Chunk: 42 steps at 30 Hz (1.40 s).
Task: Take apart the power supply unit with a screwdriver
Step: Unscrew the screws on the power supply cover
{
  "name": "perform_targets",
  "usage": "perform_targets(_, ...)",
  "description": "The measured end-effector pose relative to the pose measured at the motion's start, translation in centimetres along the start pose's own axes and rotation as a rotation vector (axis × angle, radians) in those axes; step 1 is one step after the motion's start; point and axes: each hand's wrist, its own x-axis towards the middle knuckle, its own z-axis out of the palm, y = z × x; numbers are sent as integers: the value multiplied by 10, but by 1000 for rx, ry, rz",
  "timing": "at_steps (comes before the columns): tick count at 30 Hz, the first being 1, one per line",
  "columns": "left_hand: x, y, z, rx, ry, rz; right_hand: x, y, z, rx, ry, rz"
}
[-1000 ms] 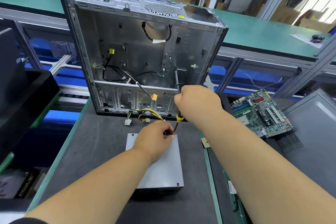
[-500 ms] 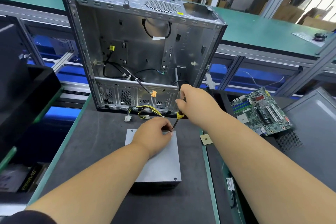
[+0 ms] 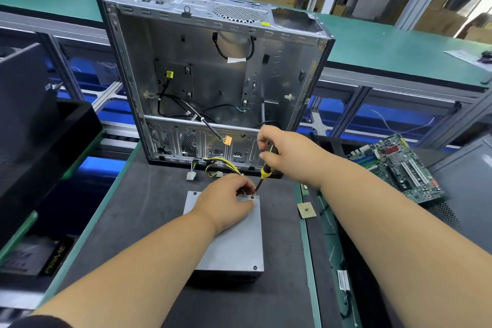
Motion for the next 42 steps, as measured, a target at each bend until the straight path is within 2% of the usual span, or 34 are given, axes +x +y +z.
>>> perform_targets(3,-2,4,-3,-166,12,7,-3,0,-2,3,-22,-38)
perform_targets(8,5,25,-10,-645,-4,-4,-2,1,0,25,-8,-53)
perform_targets(10,12,34,-15,-692,-43,41,0,0,2,21,8,-67)
perform_targets(16,18,39,-21,-595,-4,51,7,-3,5,-6,21,-107)
perform_targets(24,10,44,-8,-509,288,-32,19,-4,-1,-5,-113,-157)
perform_targets(29,12,48,-7,-543,345,-113,17,-6,0,24,-104,-113)
perform_targets(34,14,48,-5,-527,318,-97,11,-9,3,-207,18,0)
perform_targets(37,11,42,-7,-483,197,-66,8,-10,4,-221,17,48)
perform_targets(42,-8,5,-9,112,19,-21,6,-12,-1,-121,5,147)
